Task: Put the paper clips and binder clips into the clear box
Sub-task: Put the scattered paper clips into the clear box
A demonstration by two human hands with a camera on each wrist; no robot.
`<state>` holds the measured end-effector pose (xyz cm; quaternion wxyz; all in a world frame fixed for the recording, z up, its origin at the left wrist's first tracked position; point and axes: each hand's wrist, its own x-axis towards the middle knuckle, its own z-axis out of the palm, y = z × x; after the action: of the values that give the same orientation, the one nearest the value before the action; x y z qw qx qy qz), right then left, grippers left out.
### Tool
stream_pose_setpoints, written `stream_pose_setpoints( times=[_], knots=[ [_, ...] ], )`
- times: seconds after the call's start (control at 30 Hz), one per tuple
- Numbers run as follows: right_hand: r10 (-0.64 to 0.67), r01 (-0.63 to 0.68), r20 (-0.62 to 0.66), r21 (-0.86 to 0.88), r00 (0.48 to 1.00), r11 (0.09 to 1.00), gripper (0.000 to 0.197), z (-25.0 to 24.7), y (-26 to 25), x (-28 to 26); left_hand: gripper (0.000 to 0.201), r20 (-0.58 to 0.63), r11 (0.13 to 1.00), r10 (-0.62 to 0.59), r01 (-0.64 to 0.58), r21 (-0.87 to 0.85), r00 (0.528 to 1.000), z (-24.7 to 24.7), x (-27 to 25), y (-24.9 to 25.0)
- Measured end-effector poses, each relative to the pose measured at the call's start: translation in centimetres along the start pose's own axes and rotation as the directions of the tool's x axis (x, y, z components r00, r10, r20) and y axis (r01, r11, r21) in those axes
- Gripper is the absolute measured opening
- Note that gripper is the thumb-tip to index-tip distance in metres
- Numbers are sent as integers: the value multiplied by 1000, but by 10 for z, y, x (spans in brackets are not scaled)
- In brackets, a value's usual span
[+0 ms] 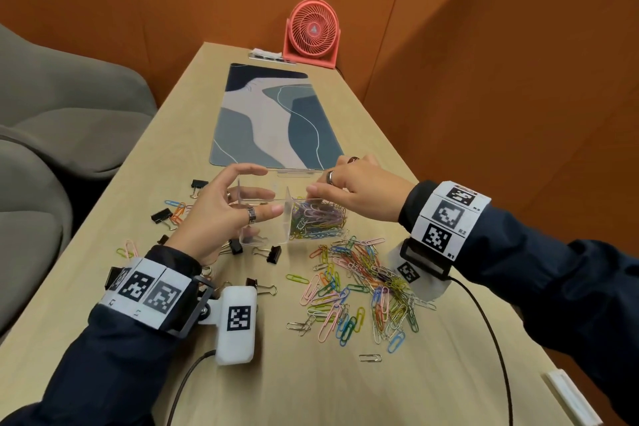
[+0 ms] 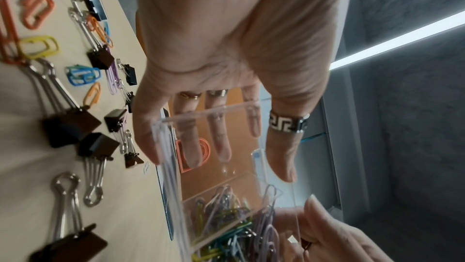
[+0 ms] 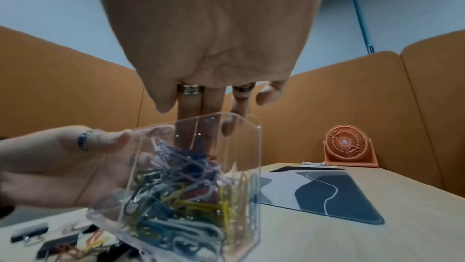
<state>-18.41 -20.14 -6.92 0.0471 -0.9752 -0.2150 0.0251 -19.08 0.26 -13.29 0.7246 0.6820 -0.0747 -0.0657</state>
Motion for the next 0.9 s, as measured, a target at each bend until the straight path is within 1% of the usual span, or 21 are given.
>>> stream_pose_setpoints(
  times=[0.07, 0.13, 0.2, 0.27, 0.37, 0.47, 0.53, 0.63, 0.77, 0.83, 0.9],
  knots=[
    [6, -4, -24, 78, 1000, 997, 45, -2, 3, -2, 56, -4, 1000, -2, 2, -9, 1000, 0, 1, 0],
    [-14, 17, -26, 127, 1000, 992, 45, 0, 2, -2, 55, -5, 1000, -4, 4, -13, 1000, 1, 1, 0],
    [-46, 46, -4, 98, 999, 994, 47, 4, -1, -2, 56, -4, 1000, -3, 3, -1, 1000, 1, 0, 0],
    [-69, 68, 10, 64, 998, 996, 44, 6, -2, -2, 58, -1, 1000, 3, -3, 15, 1000, 1, -1, 0],
    [-76, 77, -7, 73, 997, 994, 40, 4, 1, -3, 59, 8, 1000, 1, -2, 16, 1000, 3, -1, 0],
    [-50, 56, -41, 160, 998, 986, 40, 2, 3, -2, 58, 7, 1000, -9, 9, 4, 1000, 4, 0, 0],
    [-37, 43, -34, 202, 999, 979, 40, 2, 2, -3, 58, 0, 1000, -10, 10, -3, 1000, 3, 0, 0],
    [-8, 11, -23, 157, 1000, 988, 36, 7, -2, -3, 57, -3, 1000, -5, 5, -13, 1000, 3, 0, 1],
    [55, -34, -104, 194, 993, 980, 31, 8, -4, 2, 58, 2, 1000, -3, 3, -5, 1000, 4, 0, 1],
    [68, -57, -68, 157, 995, 986, 29, 5, -6, 6, 58, 1, 1000, -6, 6, 1, 1000, 4, 0, 0],
    [78, -77, -2, 147, 997, 986, 30, 3, -8, 10, 59, 0, 1000, -9, 9, 10, 1000, 4, 0, 0]
  ],
)
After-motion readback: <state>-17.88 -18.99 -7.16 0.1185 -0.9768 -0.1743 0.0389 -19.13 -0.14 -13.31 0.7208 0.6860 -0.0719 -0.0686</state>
